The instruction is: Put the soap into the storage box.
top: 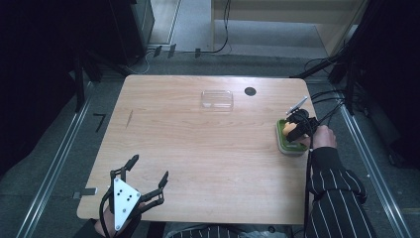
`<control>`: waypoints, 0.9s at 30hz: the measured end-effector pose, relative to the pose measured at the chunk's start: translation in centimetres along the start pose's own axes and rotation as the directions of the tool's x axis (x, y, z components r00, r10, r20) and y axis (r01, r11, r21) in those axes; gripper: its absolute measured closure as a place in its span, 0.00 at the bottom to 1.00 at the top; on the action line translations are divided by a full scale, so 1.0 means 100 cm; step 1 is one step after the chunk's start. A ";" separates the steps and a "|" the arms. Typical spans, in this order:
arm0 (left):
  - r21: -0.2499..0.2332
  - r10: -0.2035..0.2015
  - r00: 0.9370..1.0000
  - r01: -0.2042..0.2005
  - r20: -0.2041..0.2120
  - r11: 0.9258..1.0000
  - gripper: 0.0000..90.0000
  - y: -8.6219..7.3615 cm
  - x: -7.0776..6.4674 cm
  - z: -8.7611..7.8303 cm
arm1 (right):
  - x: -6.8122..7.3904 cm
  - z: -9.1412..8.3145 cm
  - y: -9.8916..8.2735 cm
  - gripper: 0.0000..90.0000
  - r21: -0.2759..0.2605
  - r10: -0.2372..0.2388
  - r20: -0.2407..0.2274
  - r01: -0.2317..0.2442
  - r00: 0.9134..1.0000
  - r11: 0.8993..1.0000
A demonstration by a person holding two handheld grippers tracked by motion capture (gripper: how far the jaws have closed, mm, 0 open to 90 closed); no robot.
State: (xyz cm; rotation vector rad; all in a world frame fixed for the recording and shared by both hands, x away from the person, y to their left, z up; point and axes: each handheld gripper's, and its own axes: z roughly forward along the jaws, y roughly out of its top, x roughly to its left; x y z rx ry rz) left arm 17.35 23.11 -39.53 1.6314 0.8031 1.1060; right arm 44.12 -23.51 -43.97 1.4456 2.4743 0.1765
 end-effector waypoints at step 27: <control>-0.001 -0.002 1.000 0.002 -0.001 1.000 0.14 0.000 0.000 0.000 | 0.003 0.009 0.001 0.44 0.028 0.010 0.003 -0.010 1.000 1.000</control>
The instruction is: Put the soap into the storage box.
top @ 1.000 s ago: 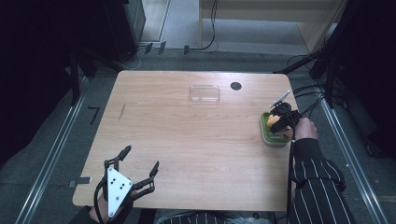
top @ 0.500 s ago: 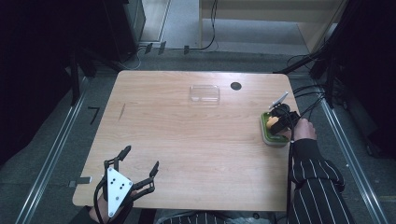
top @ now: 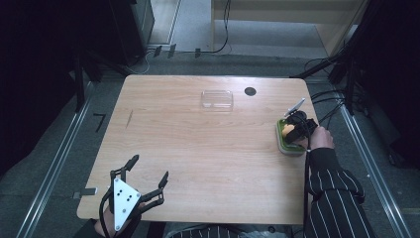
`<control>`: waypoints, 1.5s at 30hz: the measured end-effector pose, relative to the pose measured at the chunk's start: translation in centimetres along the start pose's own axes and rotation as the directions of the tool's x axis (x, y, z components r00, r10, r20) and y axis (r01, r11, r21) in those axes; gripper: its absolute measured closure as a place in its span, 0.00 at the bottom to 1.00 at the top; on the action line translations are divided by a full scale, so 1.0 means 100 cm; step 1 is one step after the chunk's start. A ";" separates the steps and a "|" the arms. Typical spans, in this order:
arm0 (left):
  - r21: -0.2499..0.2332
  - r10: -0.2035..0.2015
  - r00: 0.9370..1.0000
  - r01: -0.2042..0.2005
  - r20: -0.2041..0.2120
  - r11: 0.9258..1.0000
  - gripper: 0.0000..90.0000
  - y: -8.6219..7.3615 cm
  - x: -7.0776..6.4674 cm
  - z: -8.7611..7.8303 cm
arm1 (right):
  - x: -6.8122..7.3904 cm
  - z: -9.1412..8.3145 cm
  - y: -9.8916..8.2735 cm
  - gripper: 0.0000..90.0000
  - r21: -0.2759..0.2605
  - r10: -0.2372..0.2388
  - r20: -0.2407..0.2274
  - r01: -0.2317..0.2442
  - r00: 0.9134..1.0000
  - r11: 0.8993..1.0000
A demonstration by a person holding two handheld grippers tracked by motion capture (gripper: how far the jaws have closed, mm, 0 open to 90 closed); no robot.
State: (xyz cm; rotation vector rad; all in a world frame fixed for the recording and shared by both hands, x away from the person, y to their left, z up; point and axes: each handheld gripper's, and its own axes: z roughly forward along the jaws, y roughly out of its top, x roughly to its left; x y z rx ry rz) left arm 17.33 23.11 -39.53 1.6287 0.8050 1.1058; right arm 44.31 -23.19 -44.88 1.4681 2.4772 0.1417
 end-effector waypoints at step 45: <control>-0.009 -0.005 1.000 0.005 -0.006 1.000 0.14 0.000 0.001 -0.002 | 0.013 -0.029 -0.011 0.12 -0.024 0.024 -0.030 -0.024 0.999 0.999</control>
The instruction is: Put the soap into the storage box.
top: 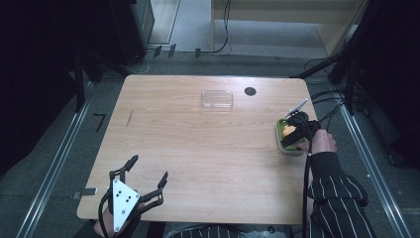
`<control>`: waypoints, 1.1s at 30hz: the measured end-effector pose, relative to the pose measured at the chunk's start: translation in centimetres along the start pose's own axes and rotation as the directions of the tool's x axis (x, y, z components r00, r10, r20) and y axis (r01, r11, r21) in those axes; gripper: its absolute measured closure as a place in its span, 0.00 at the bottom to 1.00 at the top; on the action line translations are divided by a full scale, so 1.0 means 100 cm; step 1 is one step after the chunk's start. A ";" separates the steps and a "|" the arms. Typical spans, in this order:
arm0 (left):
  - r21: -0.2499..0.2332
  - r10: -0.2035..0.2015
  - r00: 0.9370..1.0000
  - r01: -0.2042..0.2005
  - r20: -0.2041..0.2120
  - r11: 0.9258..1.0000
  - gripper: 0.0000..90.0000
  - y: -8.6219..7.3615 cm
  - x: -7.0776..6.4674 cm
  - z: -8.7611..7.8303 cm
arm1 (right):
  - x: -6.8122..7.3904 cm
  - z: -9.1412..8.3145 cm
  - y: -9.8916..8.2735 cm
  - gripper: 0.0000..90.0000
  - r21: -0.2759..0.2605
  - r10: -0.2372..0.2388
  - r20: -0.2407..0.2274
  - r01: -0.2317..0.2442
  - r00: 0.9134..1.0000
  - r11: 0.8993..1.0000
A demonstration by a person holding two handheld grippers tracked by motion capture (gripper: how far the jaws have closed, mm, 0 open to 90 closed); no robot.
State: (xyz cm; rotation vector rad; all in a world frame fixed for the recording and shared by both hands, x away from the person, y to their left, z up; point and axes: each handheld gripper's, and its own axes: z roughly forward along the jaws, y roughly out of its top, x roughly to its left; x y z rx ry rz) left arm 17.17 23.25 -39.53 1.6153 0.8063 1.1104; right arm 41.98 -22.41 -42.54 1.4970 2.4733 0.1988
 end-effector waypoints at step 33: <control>-0.004 -0.003 1.000 0.003 0.002 1.000 0.14 0.000 0.000 0.000 | 0.077 -0.029 -0.042 0.07 -0.013 -0.197 -0.025 0.197 0.980 0.980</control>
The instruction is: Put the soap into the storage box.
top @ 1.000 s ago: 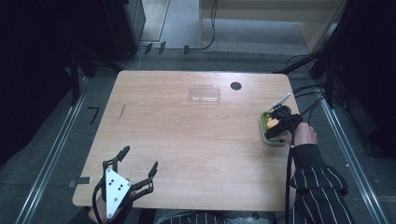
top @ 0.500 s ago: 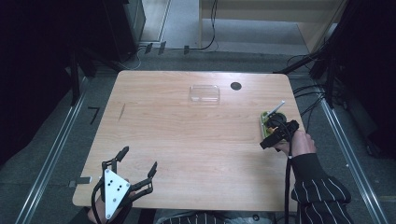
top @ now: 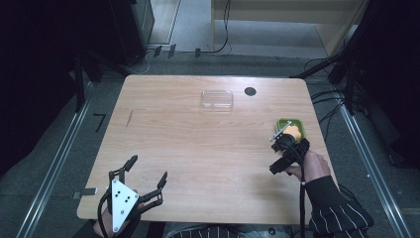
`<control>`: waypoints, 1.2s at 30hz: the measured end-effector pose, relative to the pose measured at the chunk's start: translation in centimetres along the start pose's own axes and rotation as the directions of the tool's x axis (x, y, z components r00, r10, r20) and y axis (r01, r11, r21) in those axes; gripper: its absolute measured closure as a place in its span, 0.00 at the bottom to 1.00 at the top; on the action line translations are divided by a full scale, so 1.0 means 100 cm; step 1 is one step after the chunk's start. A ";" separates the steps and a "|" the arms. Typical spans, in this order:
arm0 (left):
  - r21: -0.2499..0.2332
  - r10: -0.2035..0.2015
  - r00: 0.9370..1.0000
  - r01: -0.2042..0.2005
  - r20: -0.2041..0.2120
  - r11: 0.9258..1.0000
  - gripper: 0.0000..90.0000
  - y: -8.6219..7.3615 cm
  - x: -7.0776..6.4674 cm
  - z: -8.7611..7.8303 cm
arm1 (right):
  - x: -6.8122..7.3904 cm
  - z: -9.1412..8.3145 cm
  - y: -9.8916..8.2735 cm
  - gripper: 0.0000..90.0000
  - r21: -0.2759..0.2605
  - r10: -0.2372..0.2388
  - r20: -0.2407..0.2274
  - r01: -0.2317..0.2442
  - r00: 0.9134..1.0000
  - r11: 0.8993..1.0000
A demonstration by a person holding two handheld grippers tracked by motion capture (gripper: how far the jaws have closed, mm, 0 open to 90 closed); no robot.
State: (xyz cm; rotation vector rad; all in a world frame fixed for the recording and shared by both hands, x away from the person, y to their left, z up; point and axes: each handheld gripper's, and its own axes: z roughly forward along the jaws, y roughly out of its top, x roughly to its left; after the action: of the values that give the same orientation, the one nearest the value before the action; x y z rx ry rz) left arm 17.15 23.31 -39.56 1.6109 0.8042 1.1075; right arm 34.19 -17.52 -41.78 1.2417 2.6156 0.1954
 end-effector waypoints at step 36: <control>0.002 0.005 1.000 -0.005 0.004 1.000 0.14 0.000 -0.001 0.002 | 0.049 0.016 -0.070 0.07 0.011 -0.047 -0.035 0.047 0.998 0.999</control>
State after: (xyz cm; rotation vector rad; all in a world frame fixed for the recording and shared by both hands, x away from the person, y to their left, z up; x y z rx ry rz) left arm 17.25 23.13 -39.57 1.6175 0.7994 1.1068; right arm 26.43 -18.06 -45.63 1.1895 2.6762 0.1946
